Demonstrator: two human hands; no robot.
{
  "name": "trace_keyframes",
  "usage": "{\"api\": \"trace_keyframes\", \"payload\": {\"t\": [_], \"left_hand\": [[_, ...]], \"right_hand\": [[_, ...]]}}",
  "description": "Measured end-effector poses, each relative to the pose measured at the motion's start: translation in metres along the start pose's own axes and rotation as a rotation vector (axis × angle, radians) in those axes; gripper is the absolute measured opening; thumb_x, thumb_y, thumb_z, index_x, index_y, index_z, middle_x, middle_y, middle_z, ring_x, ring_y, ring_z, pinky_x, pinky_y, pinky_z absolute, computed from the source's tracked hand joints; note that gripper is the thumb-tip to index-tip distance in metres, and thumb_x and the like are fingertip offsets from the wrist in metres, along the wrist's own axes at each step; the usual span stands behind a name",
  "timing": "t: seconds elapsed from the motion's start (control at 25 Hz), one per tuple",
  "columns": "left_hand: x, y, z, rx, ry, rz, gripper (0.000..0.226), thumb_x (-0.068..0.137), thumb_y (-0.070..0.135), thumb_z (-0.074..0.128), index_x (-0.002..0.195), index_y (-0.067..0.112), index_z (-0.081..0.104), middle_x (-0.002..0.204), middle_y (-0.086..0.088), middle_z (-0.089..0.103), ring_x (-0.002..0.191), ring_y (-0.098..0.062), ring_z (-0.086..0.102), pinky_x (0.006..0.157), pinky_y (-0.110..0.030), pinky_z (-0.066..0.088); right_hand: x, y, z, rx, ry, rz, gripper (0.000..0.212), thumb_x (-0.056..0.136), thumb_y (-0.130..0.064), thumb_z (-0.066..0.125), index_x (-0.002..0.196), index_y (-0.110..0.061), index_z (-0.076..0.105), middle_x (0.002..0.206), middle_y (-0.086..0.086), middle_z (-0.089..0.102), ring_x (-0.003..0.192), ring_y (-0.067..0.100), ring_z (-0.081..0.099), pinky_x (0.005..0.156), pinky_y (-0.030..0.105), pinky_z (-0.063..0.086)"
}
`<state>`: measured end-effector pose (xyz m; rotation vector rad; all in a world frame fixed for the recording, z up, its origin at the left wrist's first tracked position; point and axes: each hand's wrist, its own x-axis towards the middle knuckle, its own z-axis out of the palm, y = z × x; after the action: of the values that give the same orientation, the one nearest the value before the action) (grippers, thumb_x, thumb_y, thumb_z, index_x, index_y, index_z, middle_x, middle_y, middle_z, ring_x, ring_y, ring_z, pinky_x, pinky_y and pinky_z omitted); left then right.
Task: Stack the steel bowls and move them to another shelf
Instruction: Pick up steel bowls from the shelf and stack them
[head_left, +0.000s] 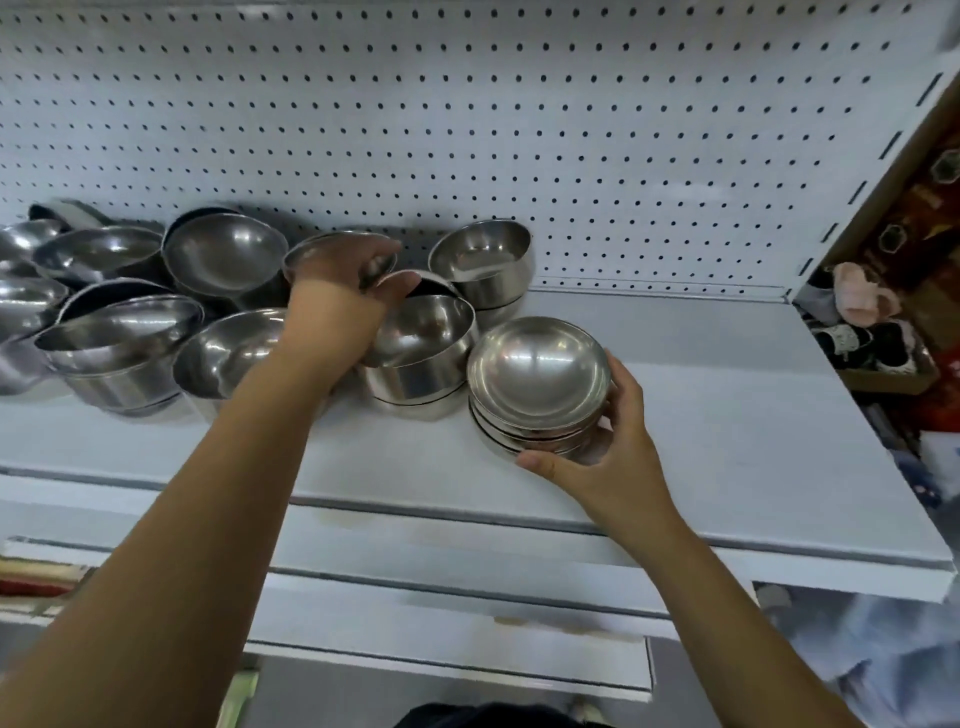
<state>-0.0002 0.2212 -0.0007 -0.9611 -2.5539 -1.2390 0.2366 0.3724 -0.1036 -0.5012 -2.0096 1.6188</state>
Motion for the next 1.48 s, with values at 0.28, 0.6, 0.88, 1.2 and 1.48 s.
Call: {"api": "trace_keyframes", "payload": {"t": [0.28,0.6,0.88,1.2,1.48], "left_hand": [[0.035,-0.014,0.002,0.171,-0.266,0.077,0.034,0.097,0.038,0.066,0.124,0.017,0.066,0.114,0.004,0.067,0.112,-0.02,0.061,0.09,-0.027,0.039],[0.039,-0.021,-0.003,0.12,-0.401,0.133,0.026,0.096,0.034,0.069,0.113,0.014,0.069,0.108,-0.005,0.069,0.102,-0.025,0.063,0.08,-0.029,0.046],[0.042,-0.024,0.001,0.043,-0.411,0.147,0.015,0.098,0.033,0.066,0.107,0.022,0.071,0.105,0.002,0.07,0.102,-0.021,0.064,0.08,-0.028,0.046],[0.03,-0.026,0.003,-0.085,-0.281,0.169,0.025,0.098,0.028,0.067,0.121,0.017,0.07,0.111,-0.001,0.071,0.102,-0.017,0.062,0.085,-0.019,0.045],[0.031,-0.02,-0.002,0.143,-0.188,0.436,0.037,0.101,0.042,0.055,0.125,0.016,0.068,0.113,-0.008,0.072,0.107,-0.03,0.064,0.093,-0.043,0.05]], "right_hand": [[-0.004,-0.002,0.005,-0.07,0.109,0.002,0.126,0.045,-0.062,0.099,0.152,-0.053,0.032,0.145,-0.021,0.054,0.132,0.012,0.057,0.109,0.045,0.051],[-0.005,-0.001,0.007,-0.107,0.163,-0.005,0.128,0.043,-0.069,0.096,0.153,-0.051,0.033,0.142,-0.019,0.057,0.128,0.013,0.061,0.108,0.047,0.052],[-0.005,0.0,0.009,-0.133,0.187,-0.04,0.12,0.051,-0.051,0.098,0.153,-0.048,0.036,0.141,-0.017,0.059,0.123,0.01,0.063,0.108,0.044,0.052],[-0.005,-0.001,0.009,-0.131,0.18,-0.047,0.117,0.052,-0.046,0.098,0.151,-0.049,0.037,0.139,-0.02,0.059,0.121,0.007,0.063,0.106,0.041,0.054],[-0.004,0.001,0.008,-0.137,0.175,-0.054,0.117,0.051,-0.052,0.097,0.151,-0.05,0.037,0.139,-0.021,0.059,0.122,0.006,0.062,0.107,0.038,0.053]]}}
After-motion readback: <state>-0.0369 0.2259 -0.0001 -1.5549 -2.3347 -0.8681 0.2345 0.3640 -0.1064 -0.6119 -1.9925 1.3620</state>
